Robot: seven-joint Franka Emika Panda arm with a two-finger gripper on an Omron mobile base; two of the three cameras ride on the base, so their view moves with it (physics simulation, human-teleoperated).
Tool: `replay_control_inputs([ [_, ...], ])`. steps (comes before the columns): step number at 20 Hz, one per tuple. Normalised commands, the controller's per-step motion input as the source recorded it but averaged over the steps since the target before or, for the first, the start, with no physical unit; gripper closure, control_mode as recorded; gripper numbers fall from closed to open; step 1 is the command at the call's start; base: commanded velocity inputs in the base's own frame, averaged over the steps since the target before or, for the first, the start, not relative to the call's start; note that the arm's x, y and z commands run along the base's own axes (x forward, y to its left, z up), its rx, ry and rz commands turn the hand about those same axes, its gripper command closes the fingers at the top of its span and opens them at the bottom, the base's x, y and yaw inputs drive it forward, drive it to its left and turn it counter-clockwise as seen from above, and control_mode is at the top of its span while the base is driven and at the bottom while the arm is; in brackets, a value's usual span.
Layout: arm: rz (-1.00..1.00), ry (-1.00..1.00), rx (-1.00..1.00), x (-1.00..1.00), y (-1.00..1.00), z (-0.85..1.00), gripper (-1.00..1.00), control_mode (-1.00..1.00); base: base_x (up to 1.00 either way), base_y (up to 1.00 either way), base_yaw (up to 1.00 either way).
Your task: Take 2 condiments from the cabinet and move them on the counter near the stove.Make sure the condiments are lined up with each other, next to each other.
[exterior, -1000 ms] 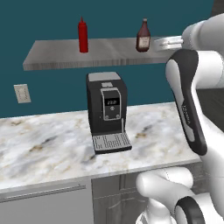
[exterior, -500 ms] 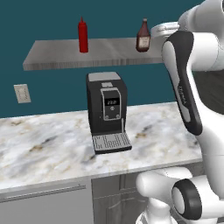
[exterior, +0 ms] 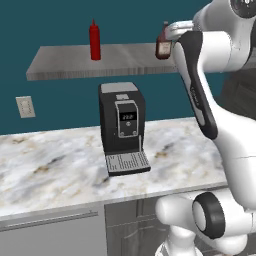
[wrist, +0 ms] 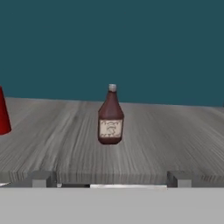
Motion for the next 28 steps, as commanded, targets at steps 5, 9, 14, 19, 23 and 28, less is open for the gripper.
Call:
replay_control_inputs([
  [5,-0.09,0.0,0.0,0.41,0.05,-0.01,-1.0,-1.0,0.0,0.0,0.0],
  [9,-0.06,0.0,0.0,0.46,0.03,0.0,-1.0,-1.0,0.0,0.0,0.0],
  [14,-0.04,0.04,0.0,0.53,0.0,-0.02,-1.0,-1.0,0.0,0.0,0.0],
  [19,-0.03,0.1,0.0,0.49,0.0,-0.1,-1.0,-1.0,0.0,0.0,0.0],
  [23,-0.03,0.1,0.0,0.49,0.0,-0.03,-1.0,-1.0,0.0,0.0,0.0],
  [28,-0.04,0.03,0.0,0.44,0.0,0.0,-1.0,-1.0,0.0,0.0,0.0],
])
